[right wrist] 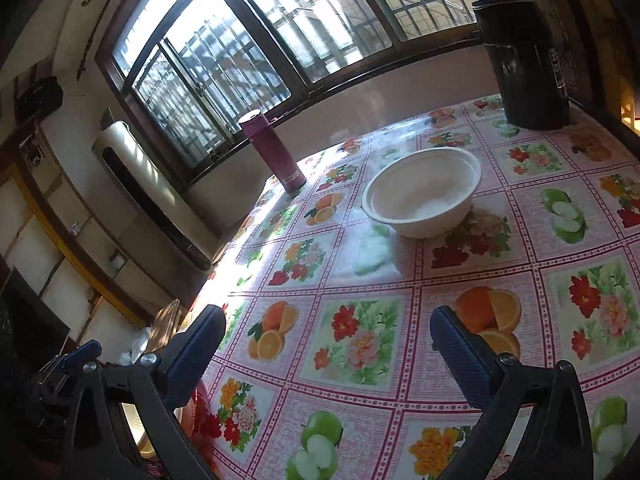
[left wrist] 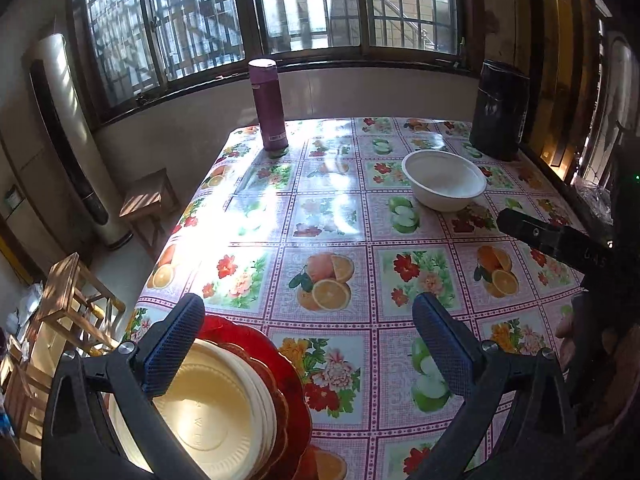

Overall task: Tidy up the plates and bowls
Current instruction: 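Move both tools toward the white bowl beside the kettle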

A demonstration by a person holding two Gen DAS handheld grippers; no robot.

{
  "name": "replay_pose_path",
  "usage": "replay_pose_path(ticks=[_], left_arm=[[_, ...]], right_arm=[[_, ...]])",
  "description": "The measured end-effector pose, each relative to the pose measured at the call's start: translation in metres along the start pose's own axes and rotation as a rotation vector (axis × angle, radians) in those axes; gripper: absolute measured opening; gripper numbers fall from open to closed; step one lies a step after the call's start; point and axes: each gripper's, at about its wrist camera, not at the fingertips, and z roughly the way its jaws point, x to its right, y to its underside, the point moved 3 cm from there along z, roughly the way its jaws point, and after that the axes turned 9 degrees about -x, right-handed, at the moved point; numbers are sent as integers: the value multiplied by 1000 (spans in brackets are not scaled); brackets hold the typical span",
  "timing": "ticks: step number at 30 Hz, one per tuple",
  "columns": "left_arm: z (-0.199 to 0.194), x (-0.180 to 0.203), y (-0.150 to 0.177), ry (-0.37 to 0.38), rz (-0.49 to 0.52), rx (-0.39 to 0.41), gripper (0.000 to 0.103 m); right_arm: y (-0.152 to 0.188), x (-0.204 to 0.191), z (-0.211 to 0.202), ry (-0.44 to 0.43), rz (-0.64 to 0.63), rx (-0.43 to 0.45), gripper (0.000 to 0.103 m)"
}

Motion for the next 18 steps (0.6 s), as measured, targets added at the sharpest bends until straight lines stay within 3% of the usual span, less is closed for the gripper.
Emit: replay_pose_path(ticks=[11,18], left_arm=[[41,78,-42,42,83,-56,103],[84,102,-83,99,84,-155,103]], right_arm=[[-42,70,-7,34,64,4,103],[-81,109,4,6,165,-9,103]])
